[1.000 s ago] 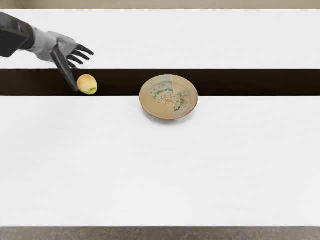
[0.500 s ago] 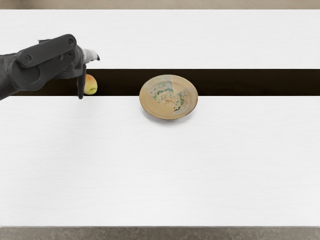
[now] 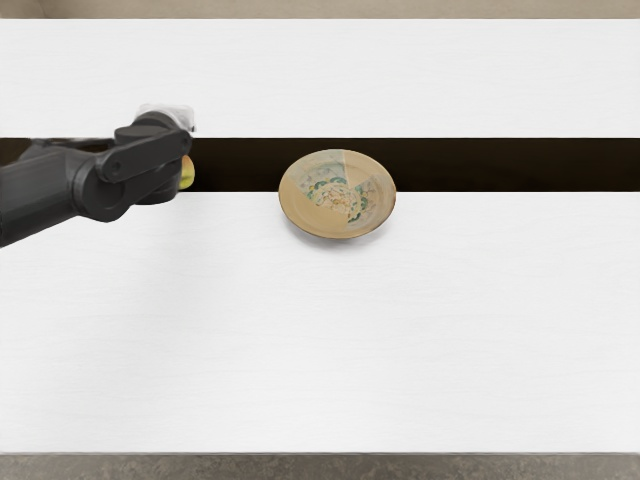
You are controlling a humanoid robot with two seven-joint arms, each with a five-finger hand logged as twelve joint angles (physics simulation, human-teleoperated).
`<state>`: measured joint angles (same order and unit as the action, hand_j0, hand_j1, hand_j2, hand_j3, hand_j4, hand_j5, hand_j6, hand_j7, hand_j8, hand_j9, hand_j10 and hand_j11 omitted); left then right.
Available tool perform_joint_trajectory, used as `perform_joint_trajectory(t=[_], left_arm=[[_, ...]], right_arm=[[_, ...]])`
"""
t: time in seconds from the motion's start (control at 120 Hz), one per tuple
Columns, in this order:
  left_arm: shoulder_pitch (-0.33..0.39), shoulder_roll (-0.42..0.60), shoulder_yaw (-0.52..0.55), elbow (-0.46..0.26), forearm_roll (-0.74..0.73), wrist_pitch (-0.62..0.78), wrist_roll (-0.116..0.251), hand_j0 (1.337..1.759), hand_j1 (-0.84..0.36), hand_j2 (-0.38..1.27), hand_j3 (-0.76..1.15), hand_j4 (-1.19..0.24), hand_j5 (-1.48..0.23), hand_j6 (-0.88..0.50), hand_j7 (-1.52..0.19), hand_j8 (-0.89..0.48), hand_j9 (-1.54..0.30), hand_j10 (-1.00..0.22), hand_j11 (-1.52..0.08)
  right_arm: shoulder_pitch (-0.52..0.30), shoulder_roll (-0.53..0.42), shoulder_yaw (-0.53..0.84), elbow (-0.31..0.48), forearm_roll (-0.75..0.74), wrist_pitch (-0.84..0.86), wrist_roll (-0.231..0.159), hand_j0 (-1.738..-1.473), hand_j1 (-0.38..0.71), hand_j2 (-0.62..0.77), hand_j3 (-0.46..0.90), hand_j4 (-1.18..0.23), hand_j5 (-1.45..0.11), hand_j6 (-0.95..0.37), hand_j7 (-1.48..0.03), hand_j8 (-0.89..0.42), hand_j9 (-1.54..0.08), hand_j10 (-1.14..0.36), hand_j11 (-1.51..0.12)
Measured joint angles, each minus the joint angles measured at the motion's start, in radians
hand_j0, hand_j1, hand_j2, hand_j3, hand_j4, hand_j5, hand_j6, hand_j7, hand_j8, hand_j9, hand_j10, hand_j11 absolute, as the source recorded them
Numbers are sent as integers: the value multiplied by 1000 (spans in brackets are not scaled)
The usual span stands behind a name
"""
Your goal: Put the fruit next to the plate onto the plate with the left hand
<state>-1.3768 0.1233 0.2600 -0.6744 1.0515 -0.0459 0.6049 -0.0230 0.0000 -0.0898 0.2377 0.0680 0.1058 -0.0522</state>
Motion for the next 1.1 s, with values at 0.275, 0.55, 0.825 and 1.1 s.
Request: perform_joint_trajectory(t=[0.275, 0.55, 0.825, 1.1], left_arm=[[40, -60, 26, 140, -5, 24, -65, 1658, -34, 66, 0, -323, -417, -324, -417, -324, -417, -323, -417], [59, -94, 61, 176, -7, 61, -131, 1658, -46, 68, 0, -333, -430, -334, -430, -333, -430, -333, -430], [79, -94, 89, 179, -7, 65, -138, 1658, -49, 69, 0, -335, -433, -336, -433, -335, -433, -335, -433], [99, -97, 101, 179, -6, 65, -139, 1658, -50, 69, 0, -338, -433, -339, -433, -329, -435, -337, -435]], right_arm=[[-1, 0, 0, 0, 0, 0, 0, -1658, -333, -3, 0, -13, -17, -13, -17, -13, -17, -13, -17], [-1, 0, -1, 0, 0, 0, 0, -1658, -333, -3, 0, -13, -17, -13, -17, -13, -17, -13, -17], [-1, 0, -1, 0, 0, 0, 0, -1658, -333, -3, 0, -13, -17, -13, -17, -13, -17, -13, -17], [-1, 0, -1, 0, 0, 0, 0, -1658, -333, -3, 0, -13, -17, -13, -17, -13, -17, -13, -17]])
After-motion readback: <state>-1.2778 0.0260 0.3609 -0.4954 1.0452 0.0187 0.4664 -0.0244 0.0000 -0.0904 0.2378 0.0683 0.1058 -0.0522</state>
